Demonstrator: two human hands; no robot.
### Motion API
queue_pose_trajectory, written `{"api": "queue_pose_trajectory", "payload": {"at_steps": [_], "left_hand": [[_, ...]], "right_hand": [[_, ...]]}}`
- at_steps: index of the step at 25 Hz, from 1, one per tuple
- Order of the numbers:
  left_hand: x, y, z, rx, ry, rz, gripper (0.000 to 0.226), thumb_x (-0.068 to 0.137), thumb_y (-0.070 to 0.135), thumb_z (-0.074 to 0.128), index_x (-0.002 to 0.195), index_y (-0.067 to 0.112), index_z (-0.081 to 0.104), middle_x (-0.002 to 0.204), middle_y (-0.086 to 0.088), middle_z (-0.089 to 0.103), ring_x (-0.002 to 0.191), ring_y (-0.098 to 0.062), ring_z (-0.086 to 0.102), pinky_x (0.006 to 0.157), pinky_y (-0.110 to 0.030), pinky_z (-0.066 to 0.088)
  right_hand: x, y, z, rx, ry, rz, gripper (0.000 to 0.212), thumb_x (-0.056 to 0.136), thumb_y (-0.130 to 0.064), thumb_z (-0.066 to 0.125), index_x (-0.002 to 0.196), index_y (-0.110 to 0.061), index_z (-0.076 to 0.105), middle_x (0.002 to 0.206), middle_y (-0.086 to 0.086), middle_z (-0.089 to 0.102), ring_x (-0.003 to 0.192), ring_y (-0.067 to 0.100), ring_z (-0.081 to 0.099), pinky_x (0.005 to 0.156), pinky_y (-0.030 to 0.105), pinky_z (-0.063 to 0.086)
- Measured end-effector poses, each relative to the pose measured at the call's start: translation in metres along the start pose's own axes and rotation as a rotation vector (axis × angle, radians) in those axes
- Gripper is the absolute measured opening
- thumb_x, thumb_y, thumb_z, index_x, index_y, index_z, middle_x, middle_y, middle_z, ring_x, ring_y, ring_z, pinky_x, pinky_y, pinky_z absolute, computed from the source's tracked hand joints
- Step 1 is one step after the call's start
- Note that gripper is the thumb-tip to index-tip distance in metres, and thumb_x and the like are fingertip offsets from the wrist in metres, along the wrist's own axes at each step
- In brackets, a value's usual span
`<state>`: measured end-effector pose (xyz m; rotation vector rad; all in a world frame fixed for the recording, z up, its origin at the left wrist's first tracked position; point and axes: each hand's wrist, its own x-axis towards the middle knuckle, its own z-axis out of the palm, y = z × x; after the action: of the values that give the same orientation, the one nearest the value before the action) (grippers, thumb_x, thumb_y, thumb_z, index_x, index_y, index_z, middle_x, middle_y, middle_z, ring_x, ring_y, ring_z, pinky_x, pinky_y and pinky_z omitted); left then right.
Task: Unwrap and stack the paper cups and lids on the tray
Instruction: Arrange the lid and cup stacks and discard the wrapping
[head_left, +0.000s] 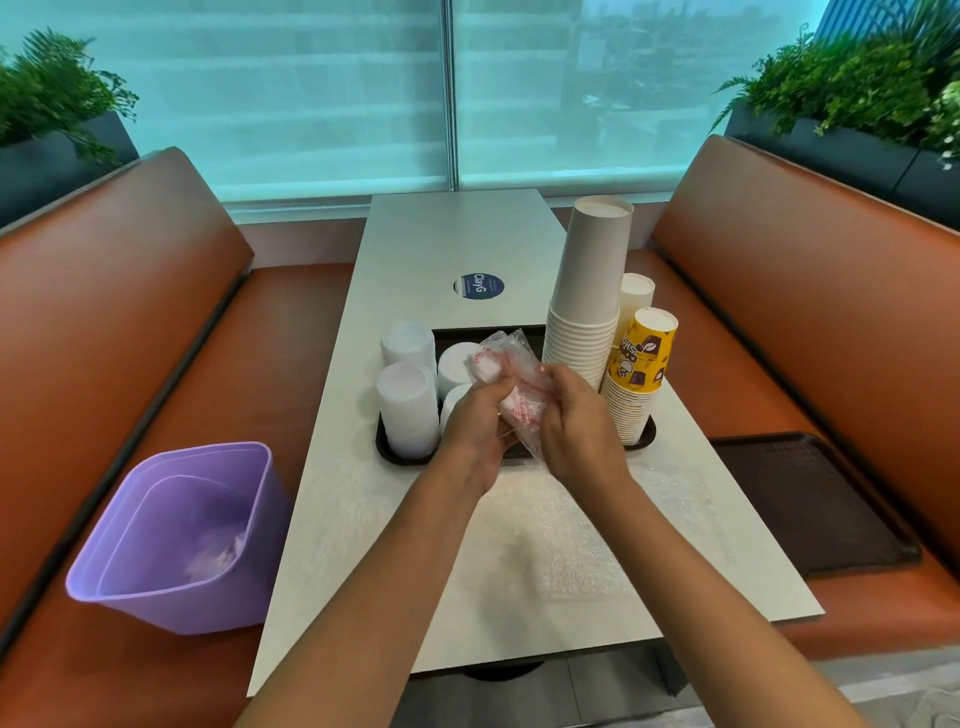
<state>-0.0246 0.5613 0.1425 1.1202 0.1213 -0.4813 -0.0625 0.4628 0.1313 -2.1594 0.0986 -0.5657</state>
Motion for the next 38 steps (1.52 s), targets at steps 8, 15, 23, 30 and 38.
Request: {"api": "queue_pose_trajectory", "payload": {"at_steps": [8,15,23,30,38], "left_hand": [[-0.002,0.019,-0.019,0.329,-0.094,0.300,0.038,0.079,0.008,0.072,0.107,0.029,0.056,0.101,-0.001,0.062,0.090,-0.017,0.063,0.069,-0.027,0.057],[-0.002,0.030,-0.026,0.325,-0.105,0.226,0.012,0.085,0.010,0.065,0.081,0.018,0.057,0.079,-0.002,0.062,0.071,-0.015,0.060,0.067,-0.030,0.053],[-0.001,0.025,-0.022,0.291,-0.035,0.339,0.019,0.087,0.002,0.061,0.084,0.020,0.057,0.079,-0.003,0.064,0.070,-0.014,0.059,0.066,-0.027,0.051],[-0.005,0.015,-0.027,-0.121,-0.098,0.121,0.060,0.074,0.031,0.076,0.124,0.021,0.044,0.102,-0.004,0.066,0.095,-0.019,0.064,0.081,-0.036,0.053],[-0.006,0.000,-0.014,-0.189,-0.026,0.052,0.012,0.093,0.013,0.054,0.104,0.012,0.060,0.092,-0.007,0.069,0.081,-0.017,0.067,0.068,-0.028,0.057]], "right_hand": [[-0.001,0.008,-0.009,-0.353,-0.012,-0.305,0.046,0.089,-0.026,0.032,0.120,-0.007,0.060,0.104,0.012,0.068,0.078,0.030,0.064,0.059,0.031,0.049],[0.002,0.013,-0.014,-0.517,0.028,-0.467,0.041,0.084,-0.024,0.035,0.105,-0.005,0.065,0.083,0.010,0.070,0.051,0.026,0.060,0.042,0.023,0.040],[0.001,0.013,-0.010,-0.193,-0.054,-0.203,0.033,0.096,-0.035,0.041,0.094,-0.011,0.064,0.076,-0.002,0.061,0.067,0.015,0.053,0.055,0.026,0.035],[0.002,0.004,-0.006,0.124,-0.065,0.006,0.021,0.095,-0.025,0.054,0.074,-0.027,0.054,0.067,-0.012,0.054,0.062,0.000,0.051,0.056,0.022,0.039],[-0.007,0.004,0.000,0.218,-0.035,-0.016,0.016,0.092,-0.016,0.059,0.077,-0.017,0.055,0.067,-0.013,0.055,0.062,-0.011,0.054,0.052,0.008,0.040]]}}
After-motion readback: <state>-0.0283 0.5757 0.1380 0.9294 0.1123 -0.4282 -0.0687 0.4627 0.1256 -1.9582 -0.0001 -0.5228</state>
